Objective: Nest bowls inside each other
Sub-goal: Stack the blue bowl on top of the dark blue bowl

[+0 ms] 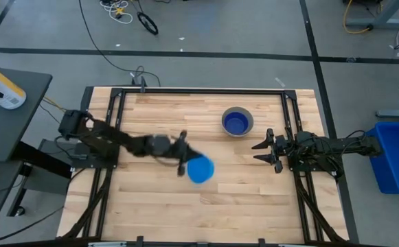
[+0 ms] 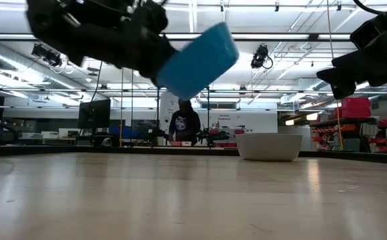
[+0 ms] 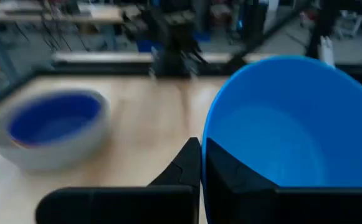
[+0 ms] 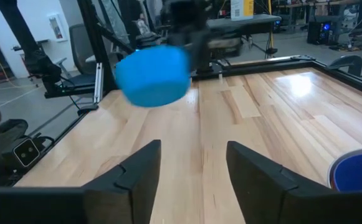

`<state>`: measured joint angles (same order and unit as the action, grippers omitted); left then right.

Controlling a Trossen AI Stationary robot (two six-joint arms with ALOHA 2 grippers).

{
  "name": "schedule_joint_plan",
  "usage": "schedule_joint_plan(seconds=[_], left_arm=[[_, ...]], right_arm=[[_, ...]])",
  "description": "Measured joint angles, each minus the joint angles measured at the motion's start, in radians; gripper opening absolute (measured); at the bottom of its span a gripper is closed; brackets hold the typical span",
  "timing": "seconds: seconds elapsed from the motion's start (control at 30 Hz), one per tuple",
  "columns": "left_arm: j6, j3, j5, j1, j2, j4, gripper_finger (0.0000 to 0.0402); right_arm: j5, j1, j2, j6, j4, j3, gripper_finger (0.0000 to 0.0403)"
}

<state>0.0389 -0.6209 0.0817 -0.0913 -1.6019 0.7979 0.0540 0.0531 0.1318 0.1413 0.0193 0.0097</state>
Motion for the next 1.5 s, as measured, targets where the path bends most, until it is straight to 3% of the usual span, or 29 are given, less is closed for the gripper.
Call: schedule_joint_plan(seconds=[0.23,0.53,0.7,0.9,1.07,1.5], left_arm=[[-0.046,-0.157,-0.244,0.218,-0.145,0.038,0.0006],[-0.048,-0.527,-0.390,0.356,-0.418,-0.039,0.0006],[-0.038,-0.752,-0.392,0.399,-0.542,-0.161,0.0006],[0.003,-0.922,-0.379,0.428,-0.625,-0.288,0.0006],[-0.012,-0.952,-0.304,0.445,-0.626,-0.354,0.0006],[0.051,-0.951,-0.260,0.480,-0.626,-0.455,0.0006]], right_arm=[[0.000,0.000,0.003,0.000,0.000,0.000,0.0185],[-0.001,0.000,0.008,0.000,0.000,0.000,0.0198],[0.000,0.000,0.008,0.000,0.000,0.000,0.0206],[0.000,0.000,0.014,0.009,0.000,0.000,0.0215],[0.000,0.000,0.033,0.009,0.000,0.000,0.0221],[0.000,0.000,0.052,0.019,0.000,0.000,0.0204]])
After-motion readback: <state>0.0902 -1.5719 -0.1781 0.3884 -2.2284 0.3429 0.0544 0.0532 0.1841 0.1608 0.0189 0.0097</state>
